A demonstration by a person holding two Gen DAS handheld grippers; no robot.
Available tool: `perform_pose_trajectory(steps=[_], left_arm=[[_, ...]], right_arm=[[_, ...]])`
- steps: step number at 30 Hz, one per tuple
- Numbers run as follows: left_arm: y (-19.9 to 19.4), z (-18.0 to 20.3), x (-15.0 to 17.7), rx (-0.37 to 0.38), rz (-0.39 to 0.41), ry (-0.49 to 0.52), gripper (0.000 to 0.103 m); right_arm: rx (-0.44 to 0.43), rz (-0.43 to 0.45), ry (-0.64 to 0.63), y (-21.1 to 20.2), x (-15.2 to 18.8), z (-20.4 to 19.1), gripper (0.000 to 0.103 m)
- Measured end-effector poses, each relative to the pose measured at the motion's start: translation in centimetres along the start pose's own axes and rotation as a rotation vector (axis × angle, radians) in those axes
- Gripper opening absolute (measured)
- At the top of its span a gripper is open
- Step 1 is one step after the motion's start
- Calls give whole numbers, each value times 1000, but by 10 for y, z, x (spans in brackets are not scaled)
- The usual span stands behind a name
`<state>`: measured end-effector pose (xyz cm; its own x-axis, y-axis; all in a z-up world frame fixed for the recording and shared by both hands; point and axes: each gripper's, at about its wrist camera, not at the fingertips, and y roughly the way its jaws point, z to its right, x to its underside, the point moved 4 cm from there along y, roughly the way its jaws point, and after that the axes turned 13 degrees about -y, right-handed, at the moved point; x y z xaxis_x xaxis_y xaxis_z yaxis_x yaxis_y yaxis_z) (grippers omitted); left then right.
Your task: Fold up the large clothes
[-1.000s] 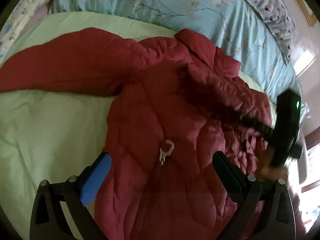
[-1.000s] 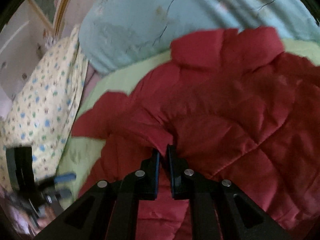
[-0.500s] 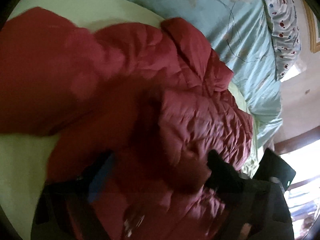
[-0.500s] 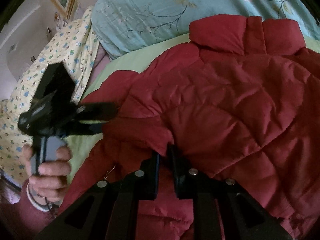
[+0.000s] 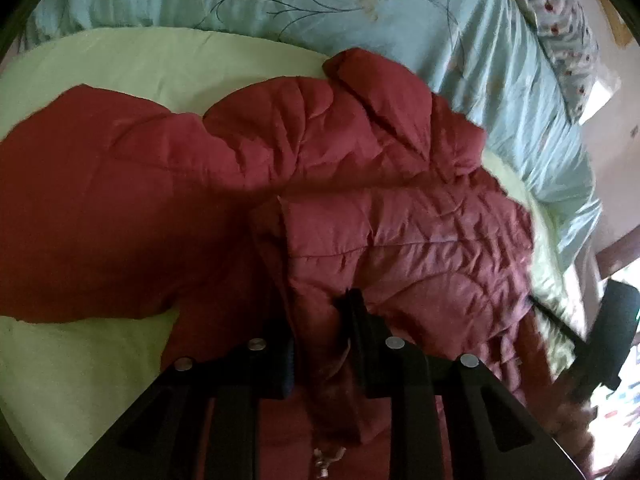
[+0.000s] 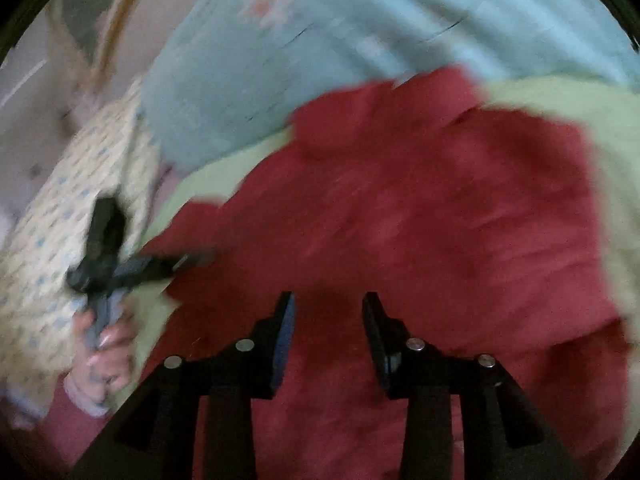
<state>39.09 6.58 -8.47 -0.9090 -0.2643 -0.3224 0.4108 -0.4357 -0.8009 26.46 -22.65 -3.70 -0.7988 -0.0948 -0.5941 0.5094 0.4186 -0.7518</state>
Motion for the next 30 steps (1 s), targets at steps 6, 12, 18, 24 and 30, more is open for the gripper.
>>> perform_pose_trajectory(steps=[6, 12, 18, 24, 30], left_arm=[[-12, 18, 8, -135, 106, 59, 36], [-63, 42, 20, -87, 239, 85, 35], [-44, 69, 41, -89, 173, 185, 35], [16, 56, 39, -219, 115, 174, 36], [23, 49, 43, -208, 111, 155, 36]], right_arm=[[246, -115, 67, 20, 1, 63, 38], [255, -144, 53, 41, 7, 61, 46], [256, -137, 49, 48, 7, 60, 53], [259, -94, 18, 26, 3, 46, 53], [342, -162, -100, 41, 2, 30, 50]])
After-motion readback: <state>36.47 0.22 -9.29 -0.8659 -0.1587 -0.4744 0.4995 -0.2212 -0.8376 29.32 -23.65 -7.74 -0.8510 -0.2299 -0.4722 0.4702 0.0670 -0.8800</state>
